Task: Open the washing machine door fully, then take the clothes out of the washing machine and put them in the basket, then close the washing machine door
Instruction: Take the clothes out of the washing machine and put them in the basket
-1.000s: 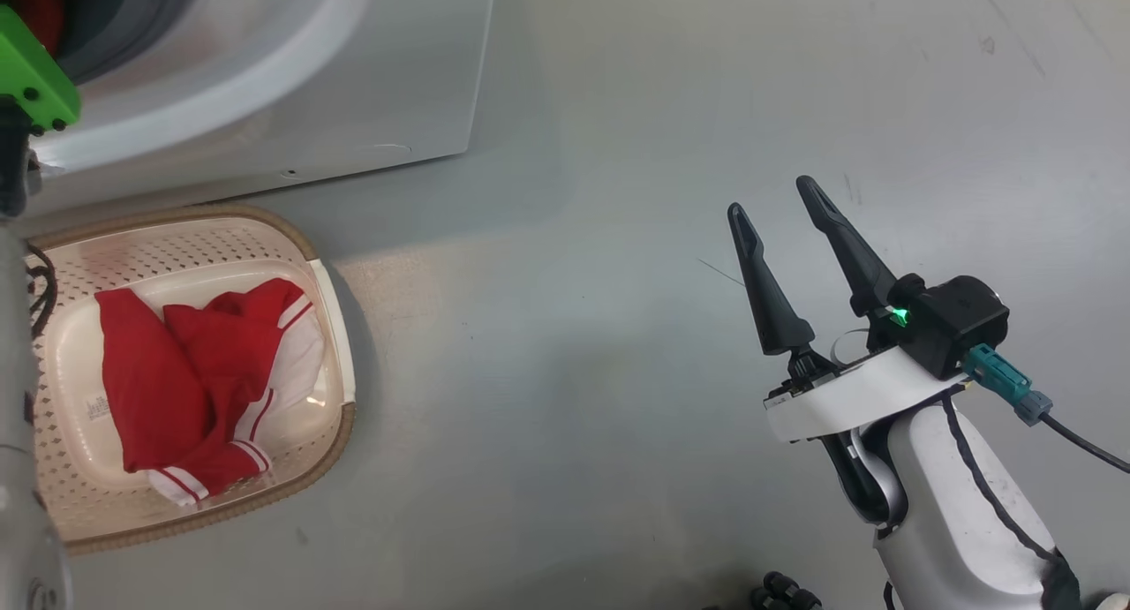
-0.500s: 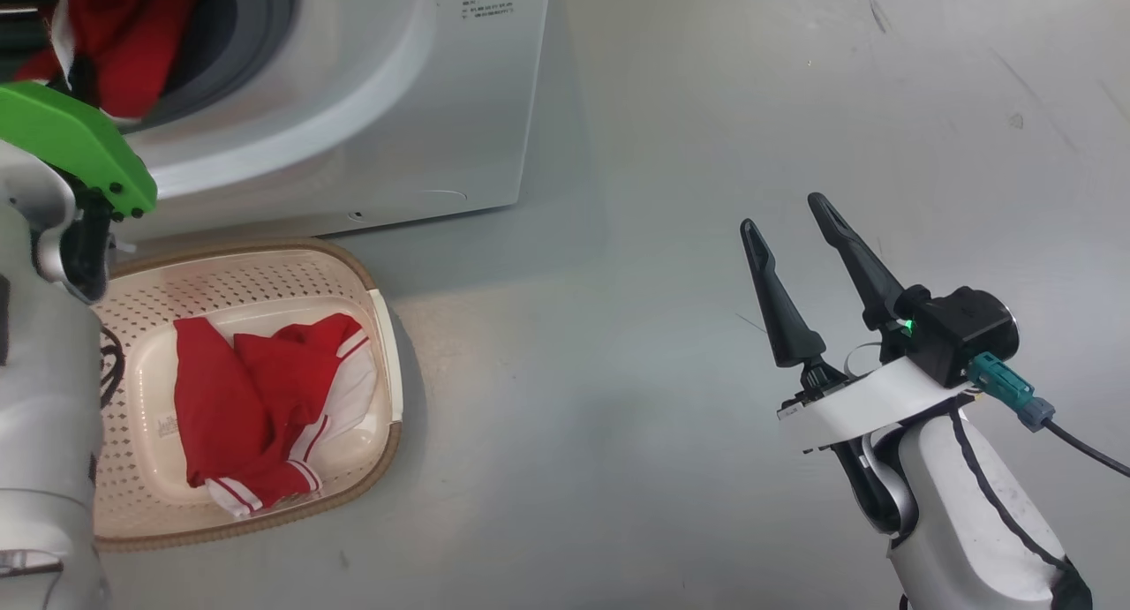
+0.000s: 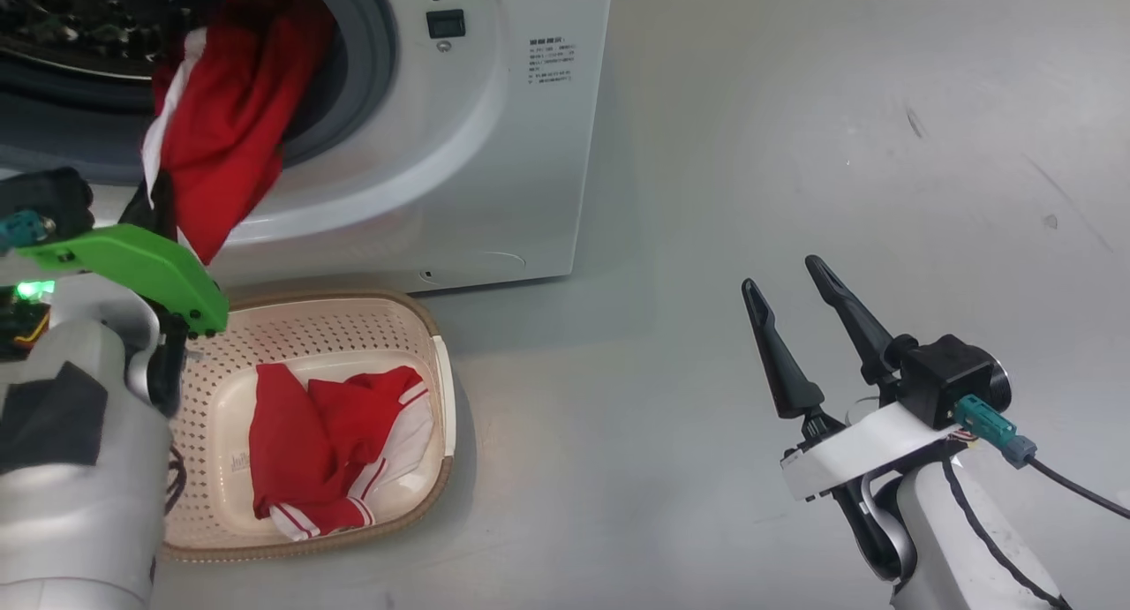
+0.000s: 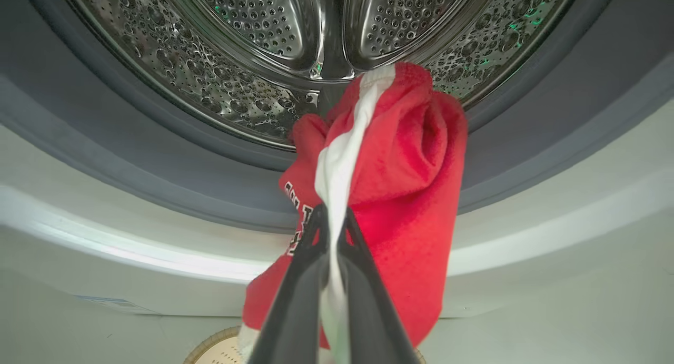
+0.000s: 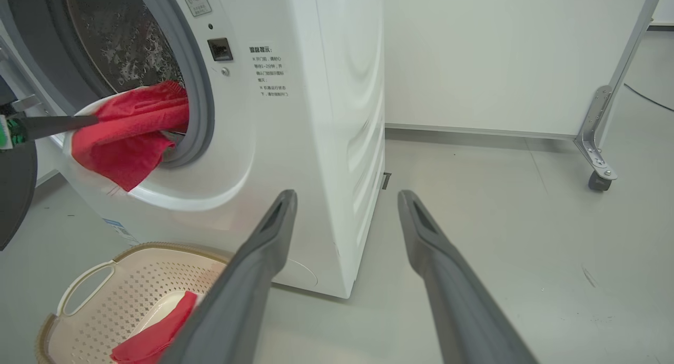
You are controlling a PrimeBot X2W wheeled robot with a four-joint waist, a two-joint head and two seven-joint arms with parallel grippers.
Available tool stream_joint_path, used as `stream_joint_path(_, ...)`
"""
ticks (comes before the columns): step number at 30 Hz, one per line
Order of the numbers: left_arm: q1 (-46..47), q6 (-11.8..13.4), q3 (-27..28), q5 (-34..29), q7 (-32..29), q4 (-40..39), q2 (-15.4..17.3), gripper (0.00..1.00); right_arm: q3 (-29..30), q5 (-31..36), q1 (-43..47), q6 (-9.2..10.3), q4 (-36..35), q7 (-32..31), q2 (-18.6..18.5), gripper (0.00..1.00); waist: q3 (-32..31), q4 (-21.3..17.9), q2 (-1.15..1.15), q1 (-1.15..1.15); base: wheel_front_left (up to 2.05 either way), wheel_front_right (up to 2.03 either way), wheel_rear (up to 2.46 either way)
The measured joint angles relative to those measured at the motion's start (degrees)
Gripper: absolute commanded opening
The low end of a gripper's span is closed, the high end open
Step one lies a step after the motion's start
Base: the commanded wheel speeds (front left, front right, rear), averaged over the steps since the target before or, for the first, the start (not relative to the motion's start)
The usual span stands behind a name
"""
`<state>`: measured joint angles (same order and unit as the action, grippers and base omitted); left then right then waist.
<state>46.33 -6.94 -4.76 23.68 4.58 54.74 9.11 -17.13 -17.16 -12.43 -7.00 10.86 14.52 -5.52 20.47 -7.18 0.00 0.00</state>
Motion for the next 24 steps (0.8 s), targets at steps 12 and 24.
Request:
stream_joint_path(12,-9.95,-0.01,-3.97,2.27,6.87,-2.29,-2.56,0.0,0.27,-0.1,4.24,0.0,1.1,0.0,0.01,1.0,-7.46,3.17,0.0,0.0,0.0,0.0,0.0)
stream_joint_path(24,-16.6,-0.02,-6.64,1.43,9.17,-6.1,-0.82,0.0,1.79,-0.46,7.25,0.0,1.12,0.0,0.36,1.0,-13.46,5.64,0.0,0.0,0.0,0.0,0.0)
